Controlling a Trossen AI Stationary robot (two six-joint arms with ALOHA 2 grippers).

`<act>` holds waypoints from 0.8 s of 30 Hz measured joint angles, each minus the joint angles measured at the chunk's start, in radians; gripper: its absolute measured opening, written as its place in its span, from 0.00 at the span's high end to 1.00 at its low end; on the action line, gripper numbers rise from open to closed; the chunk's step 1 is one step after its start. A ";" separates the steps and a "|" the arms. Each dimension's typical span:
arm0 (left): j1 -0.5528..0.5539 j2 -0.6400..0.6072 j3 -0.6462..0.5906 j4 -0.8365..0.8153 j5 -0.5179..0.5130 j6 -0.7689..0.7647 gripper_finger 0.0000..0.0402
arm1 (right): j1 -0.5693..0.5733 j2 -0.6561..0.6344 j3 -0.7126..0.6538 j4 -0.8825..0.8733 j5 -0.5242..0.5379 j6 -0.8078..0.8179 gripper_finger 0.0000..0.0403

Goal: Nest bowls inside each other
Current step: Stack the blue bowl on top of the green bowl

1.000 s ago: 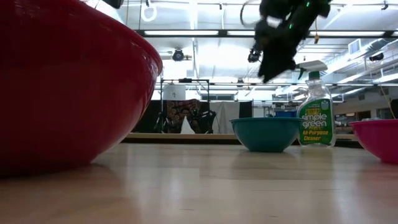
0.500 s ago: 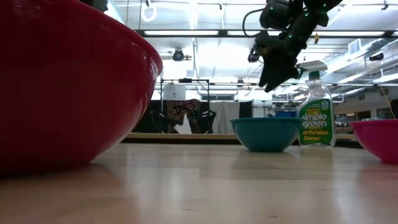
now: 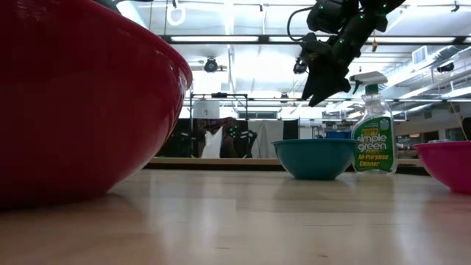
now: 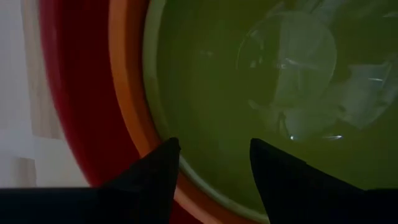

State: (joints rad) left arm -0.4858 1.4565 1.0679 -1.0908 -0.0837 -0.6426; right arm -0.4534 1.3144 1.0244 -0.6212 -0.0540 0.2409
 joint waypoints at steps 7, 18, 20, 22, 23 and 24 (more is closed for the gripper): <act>0.028 0.000 0.098 -0.090 0.006 0.008 0.50 | 0.000 0.000 0.000 -0.010 -0.002 -0.005 0.47; 0.070 -0.030 0.235 -0.123 -0.096 0.049 0.50 | -0.097 0.042 -0.001 -0.088 -0.066 -0.147 0.47; 0.101 -0.055 0.235 -0.106 -0.107 0.059 0.50 | -0.106 0.081 -0.001 -0.095 -0.131 -0.164 0.46; 0.117 -0.090 0.231 -0.120 -0.140 0.060 0.50 | -0.106 0.131 -0.001 -0.115 -0.138 -0.187 0.45; 0.131 -0.114 0.231 -0.122 -0.159 0.059 0.50 | -0.100 0.156 -0.001 -0.121 -0.129 -0.191 0.45; 0.143 -0.137 0.231 -0.118 -0.176 0.053 0.50 | -0.096 0.179 -0.001 -0.120 -0.126 -0.197 0.45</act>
State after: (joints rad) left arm -0.3431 1.3194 1.2993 -1.2084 -0.2594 -0.5892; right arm -0.5498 1.4938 1.0229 -0.7411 -0.1797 0.0442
